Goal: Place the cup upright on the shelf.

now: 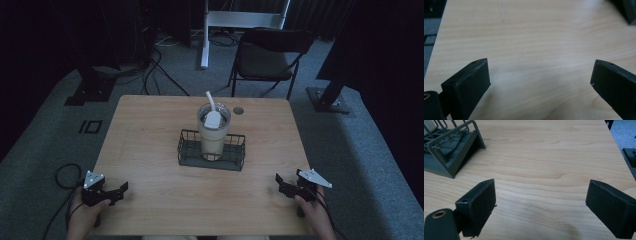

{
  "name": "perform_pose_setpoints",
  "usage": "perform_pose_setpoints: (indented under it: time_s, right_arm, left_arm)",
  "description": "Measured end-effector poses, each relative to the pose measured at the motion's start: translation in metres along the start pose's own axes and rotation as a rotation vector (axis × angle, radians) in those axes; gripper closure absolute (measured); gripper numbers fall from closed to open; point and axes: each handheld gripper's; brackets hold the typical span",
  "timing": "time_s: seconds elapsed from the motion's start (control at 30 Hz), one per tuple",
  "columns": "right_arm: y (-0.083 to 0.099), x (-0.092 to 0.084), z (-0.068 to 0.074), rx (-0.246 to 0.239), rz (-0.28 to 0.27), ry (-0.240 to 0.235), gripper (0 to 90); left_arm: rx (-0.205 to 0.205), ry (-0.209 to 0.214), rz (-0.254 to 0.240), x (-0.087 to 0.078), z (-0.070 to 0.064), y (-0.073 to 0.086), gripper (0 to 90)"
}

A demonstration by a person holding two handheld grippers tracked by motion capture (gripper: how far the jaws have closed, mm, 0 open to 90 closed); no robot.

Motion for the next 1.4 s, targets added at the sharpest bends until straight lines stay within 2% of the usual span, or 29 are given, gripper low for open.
perform_pose_setpoints:
  time_s: [0.2,0.3,0.37,0.47,0.57,0.67,0.83,0.9,1.0,1.07,1.4]
  right_arm:
    - [0.0,0.003,-0.002,0.016,0.021,0.004,9.1]
    - [-0.001,0.006,-0.003,0.021,0.057,-0.004,9.2]
    - [-0.002,0.008,-0.002,0.006,0.065,-0.01,9.1]
    - [-0.002,0.011,0.0,-0.022,0.088,-0.01,9.1]
    - [-0.002,0.014,0.004,-0.059,0.119,-0.034,9.2]
    - [-0.002,0.016,0.005,-0.075,0.141,-0.05,9.2]
    - [-0.002,0.019,0.006,-0.084,0.177,-0.078,9.2]
    - [-0.001,0.022,0.006,-0.093,0.211,-0.099,9.2]
    - [0.0,0.025,0.009,-0.131,0.266,-0.123,9.6]
    - [0.0,0.026,0.011,-0.151,0.268,-0.12,9.6]
    - [0.0,0.026,0.011,-0.15,0.267,-0.121,9.6]
  left_arm:
    - [-0.007,-0.034,0.057,0.002,0.0,0.001,2.8]
    - [0.036,-0.054,0.08,0.003,-0.001,0.001,2.8]
    - [0.038,-0.076,0.083,0.004,-0.001,0.001,2.8]
    - [0.044,-0.081,0.087,0.004,-0.001,0.001,2.8]
    - [0.062,-0.09,0.096,0.005,-0.003,0.001,2.8]
    - [0.099,-0.089,0.111,0.005,-0.005,0.001,2.7]
    - [0.103,-0.08,0.111,0.005,-0.006,0.001,2.6]
    - [0.107,-0.072,0.112,0.005,-0.006,0.001,2.6]
    - [0.117,-0.054,0.111,0.005,-0.007,0.002,2.6]
    - [0.124,-0.043,0.112,0.005,-0.008,0.002,2.7]
    - [0.115,-0.059,0.111,0.004,-0.012,0.003,2.7]
Point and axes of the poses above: each handheld gripper's, and its own axes: x roughly forward along the jaws, y roughly out of its underside, z roughly to its left, and after that the axes turned 13 degrees about -z, right-handed
